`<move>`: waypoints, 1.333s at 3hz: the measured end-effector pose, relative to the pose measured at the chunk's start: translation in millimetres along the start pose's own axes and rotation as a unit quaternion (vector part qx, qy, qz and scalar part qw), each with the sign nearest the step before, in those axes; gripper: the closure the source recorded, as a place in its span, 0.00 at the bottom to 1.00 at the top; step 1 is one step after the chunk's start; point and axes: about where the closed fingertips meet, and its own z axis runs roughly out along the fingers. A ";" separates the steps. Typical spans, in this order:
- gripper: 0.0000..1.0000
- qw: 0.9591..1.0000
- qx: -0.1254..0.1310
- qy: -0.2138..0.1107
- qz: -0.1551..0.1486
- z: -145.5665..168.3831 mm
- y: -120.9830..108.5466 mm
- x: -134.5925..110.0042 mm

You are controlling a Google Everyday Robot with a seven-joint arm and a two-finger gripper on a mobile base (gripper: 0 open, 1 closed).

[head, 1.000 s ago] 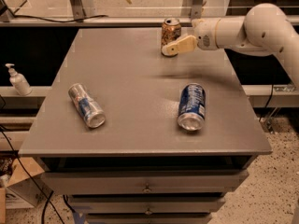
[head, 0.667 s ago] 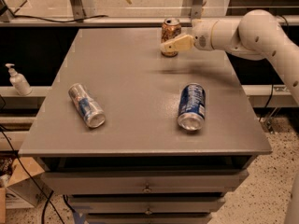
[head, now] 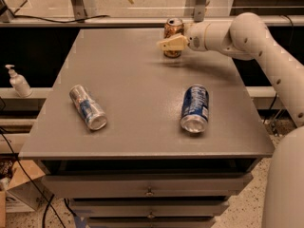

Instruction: Knock orange can over

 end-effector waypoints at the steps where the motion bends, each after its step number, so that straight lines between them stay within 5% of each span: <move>1: 0.41 1.000 -0.020 0.009 0.000 10.1 7.7 4.3; 2: 0.64 0.999 -0.030 0.031 -0.018 3.8 15.8 1.3; 3: 0.96 0.988 -0.052 0.121 -0.083 -28.8 40.9 -12.1; 4: 1.00 0.960 -0.072 0.227 -0.149 -57.3 59.8 -11.7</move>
Offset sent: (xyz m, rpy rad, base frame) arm -0.0241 0.0041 0.0106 -0.1411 0.0234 0.0885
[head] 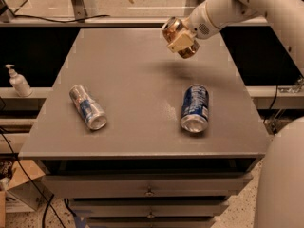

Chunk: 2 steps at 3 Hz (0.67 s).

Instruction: Knock orange can over

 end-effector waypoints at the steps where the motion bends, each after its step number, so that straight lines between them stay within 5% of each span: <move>1: 0.84 0.992 -0.045 0.107 -0.056 -10.8 29.6 22.3; 2: 0.61 0.977 -0.089 0.172 -0.085 -20.3 58.6 43.6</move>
Offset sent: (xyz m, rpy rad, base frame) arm -0.1098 -0.0381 -0.0400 -0.5288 0.2562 0.2533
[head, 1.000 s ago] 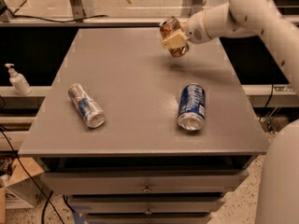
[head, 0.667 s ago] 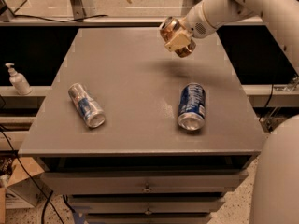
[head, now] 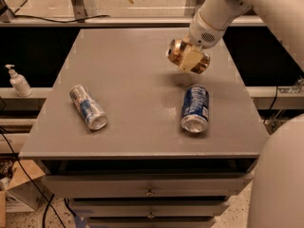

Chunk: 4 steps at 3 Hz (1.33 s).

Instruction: Knock orange can over

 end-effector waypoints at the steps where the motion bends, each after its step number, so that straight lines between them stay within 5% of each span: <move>1: 0.37 0.999 -0.029 0.025 -0.023 -3.6 29.5 5.6; 3: 0.00 0.999 -0.031 0.007 -0.032 -11.4 51.3 0.3; 4: 0.00 0.999 -0.031 0.007 -0.032 -11.4 51.3 0.3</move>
Offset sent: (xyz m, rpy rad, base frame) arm -0.0779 0.0049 0.0169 0.0264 0.0016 0.0952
